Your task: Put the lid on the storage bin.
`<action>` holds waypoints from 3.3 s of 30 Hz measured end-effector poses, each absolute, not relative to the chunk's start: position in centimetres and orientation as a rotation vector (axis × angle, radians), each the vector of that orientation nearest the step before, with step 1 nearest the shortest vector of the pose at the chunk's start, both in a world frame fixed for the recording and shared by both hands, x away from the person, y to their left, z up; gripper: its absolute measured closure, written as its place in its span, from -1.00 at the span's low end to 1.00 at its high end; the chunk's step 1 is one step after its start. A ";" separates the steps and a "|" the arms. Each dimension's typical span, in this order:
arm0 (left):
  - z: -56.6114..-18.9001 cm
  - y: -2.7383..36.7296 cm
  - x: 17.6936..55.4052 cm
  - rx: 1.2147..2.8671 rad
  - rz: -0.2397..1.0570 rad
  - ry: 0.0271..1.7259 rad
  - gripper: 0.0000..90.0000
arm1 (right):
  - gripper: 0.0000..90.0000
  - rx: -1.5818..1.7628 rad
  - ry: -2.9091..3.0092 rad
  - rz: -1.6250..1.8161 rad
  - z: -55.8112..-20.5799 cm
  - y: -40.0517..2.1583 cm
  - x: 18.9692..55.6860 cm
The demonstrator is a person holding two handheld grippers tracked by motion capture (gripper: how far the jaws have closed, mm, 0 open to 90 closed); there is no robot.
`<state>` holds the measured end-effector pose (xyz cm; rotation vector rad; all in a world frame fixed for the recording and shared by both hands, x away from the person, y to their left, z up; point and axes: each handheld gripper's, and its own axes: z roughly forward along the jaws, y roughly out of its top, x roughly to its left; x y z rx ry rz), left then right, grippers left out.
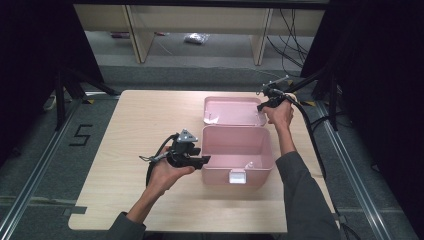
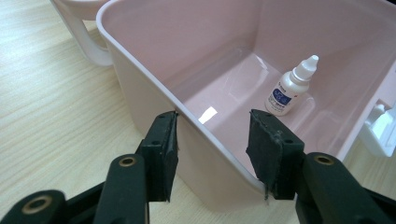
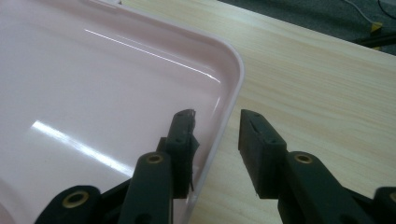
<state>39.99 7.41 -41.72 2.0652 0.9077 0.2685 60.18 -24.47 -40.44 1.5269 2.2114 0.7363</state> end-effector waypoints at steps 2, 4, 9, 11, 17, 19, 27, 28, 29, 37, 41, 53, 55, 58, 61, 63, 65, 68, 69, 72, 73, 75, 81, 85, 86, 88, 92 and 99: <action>-41.7 7.4 40.0 2.065 0.268 0.908 0.17 | 0.48 1.511 2.210 0.730 -40.5 -24.6 60.3; -41.7 7.4 40.0 2.065 0.268 0.908 0.17 | 0.50 1.504 2.207 0.722 -40.5 -24.6 60.4; -41.7 7.4 40.0 2.065 0.269 0.907 0.17 | 0.55 1.526 2.209 0.734 -40.6 -24.5 60.5; -41.7 7.4 40.0 2.065 0.268 0.908 0.17 | 0.61 1.529 2.202 0.746 -40.6 -24.5 60.5; -41.7 7.4 40.0 2.064 0.267 0.908 0.17 | 0.70 1.530 2.182 0.746 -40.6 -24.3 60.4; -41.7 7.4 40.0 2.064 0.269 0.907 0.17 | 0.71 1.517 2.174 0.728 -40.6 -24.2 60.4; -41.9 7.3 40.5 2.046 0.265 0.930 0.07 | 0.74 1.543 2.137 0.739 -40.5 -23.9 60.1; -41.9 7.3 40.6 2.027 0.270 0.947 0.05 | 0.75 1.536 2.134 0.734 -40.4 -23.9 60.0; -41.9 7.2 40.7 2.026 0.290 0.952 0.04 | 0.75 1.548 2.117 0.742 -40.4 -23.8 60.0; -41.4 7.2 44.2 2.030 0.372 1.022 0.00 | 0.76 1.563 2.109 0.759 -40.4 -23.7 59.9; -41.2 6.8 45.8 2.055 0.386 1.035 0.10 | 0.76 1.556 2.108 0.754 -40.3 -23.8 59.9; -41.4 5.2 48.1 2.070 0.421 1.054 0.65 | 0.77 1.553 2.109 0.751 -40.2 -23.8 59.9; -41.4 5.1 48.1 2.063 0.432 1.063 0.68 | 0.77 1.561 2.100 0.748 -40.1 -23.8 59.8; -41.5 5.1 48.1 2.022 0.422 1.100 0.71 | 0.92 1.550 2.097 0.753 -39.9 -23.8 59.8; -41.6 4.9 48.1 1.994 0.428 1.116 0.74 | 1.00 1.505 2.104 0.811 -39.0 -24.1 59.5; -41.5 4.8 48.1 2.010 0.443 1.108 0.74 | 1.00 1.513 2.113 0.790 -38.6 -24.2 59.5; -41.5 4.8 48.1 2.009 0.438 1.113 0.74 | 1.00 1.567 2.080 0.773 -38.5 -24.8 59.4; -41.5 4.7 48.0 2.008 0.447 1.112 0.74 | 0.84 1.586 2.070 0.774 -38.8 -25.6 59.4; -41.6 4.8 48.0 2.005 0.442 1.114 0.74 | 0.76 1.592 2.048 0.777 -38.8 -25.6 59.4; -41.5 4.9 48.1 2.004 0.427 1.118 0.74 | 0.65 1.570 2.070 0.767 -39.3 -25.7 59.5; -41.5 4.9 48.1 2.005 0.428 1.117 0.74 | 0.64 1.588 2.057 0.783 -39.4 -25.6 59.5; -41.6 4.9 48.1 1.999 0.426 1.122 0.74 | 0.57 1.591 2.061 0.792 -39.4 -25.5 59.6; -41.6 4.8 48.1 2.004 0.430 1.120 0.74 | 0.56 1.596 2.080 0.802 -39.6 -25.3 59.8; -41.5 4.8 48.1 2.005 0.434 1.120 0.74 | 0.57 1.666 2.066 0.800 -40.0 -24.5 59.8; -41.5 4.8 48.1 2.006 0.434 1.120 0.74 | 0.58 1.665 2.081 0.804 -40.1 -24.4 59.9; -41.5 4.8 48.0 2.005 0.434 1.120 0.74 | 0.61 1.634 2.101 0.772 -40.3 -24.6 60.1; -41.6 4.9 48.0 1.999 0.431 1.122 0.74 | 0.62 1.662 2.103 0.760 -40.4 -24.5 60.1; -41.6 4.9 48.0 1.995 0.429 1.120 0.74 | 0.66 1.649 2.111 0.750 -41.0 -24.3 60.4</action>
